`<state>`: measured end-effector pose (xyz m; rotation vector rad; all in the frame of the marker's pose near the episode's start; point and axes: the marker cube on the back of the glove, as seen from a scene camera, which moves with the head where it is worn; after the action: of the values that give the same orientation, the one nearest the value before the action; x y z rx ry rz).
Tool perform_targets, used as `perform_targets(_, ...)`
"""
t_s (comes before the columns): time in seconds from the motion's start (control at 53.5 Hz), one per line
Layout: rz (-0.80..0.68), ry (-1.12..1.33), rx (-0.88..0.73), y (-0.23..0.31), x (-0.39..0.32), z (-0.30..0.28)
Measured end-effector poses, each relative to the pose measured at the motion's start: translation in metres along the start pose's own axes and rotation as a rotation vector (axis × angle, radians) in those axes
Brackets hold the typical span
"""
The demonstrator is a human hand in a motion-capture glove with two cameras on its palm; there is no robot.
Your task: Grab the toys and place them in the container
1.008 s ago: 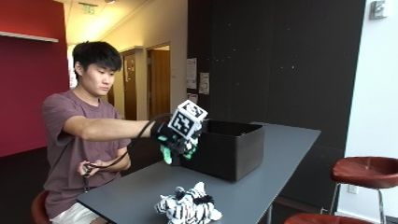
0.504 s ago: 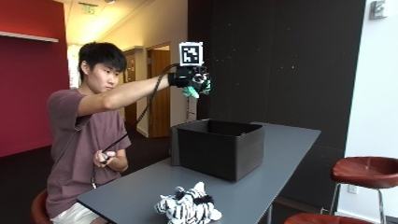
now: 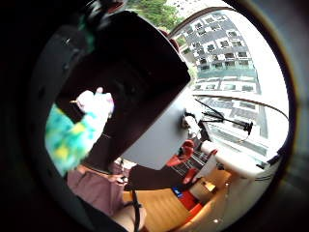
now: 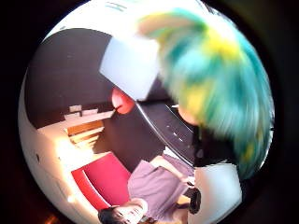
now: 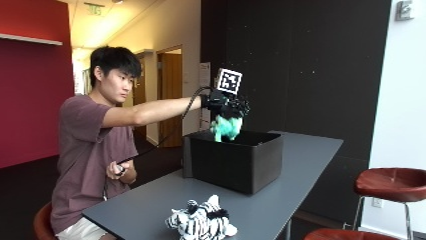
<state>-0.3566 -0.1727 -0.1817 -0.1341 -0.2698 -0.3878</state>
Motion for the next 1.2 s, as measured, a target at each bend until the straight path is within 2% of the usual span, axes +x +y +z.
perform_targets(0.131, 0.016, -0.063, 0.016, 0.003, 0.004, -0.002)
perform_targets(0.224, 0.104, -0.049, 0.064, 0.011, 0.026, -0.009)
perform_targets(0.317, 0.036, -0.050, 0.107, 0.026, 0.047, -0.017)
perform_targets(0.355, 0.088, -0.051, 0.110, 0.031, 0.057, -0.020)
perform_targets(0.43, 0.291, -0.062, 0.121, 0.045, 0.087, -0.030)
perform_targets(0.616, 0.227, -0.031, 0.180, 0.101, 0.177, -0.038)
perform_targets(0.691, 0.360, -0.020, 0.184, 0.114, 0.215, -0.032)
perform_targets(0.878, 0.519, -0.031, 0.087, 0.137, 0.318, 0.024)
perform_targets(1.064, 0.583, -0.061, 0.000, 0.137, 0.382, 0.087)
perform_targets(1.195, 0.636, -0.093, -0.113, 0.129, 0.431, 0.156)
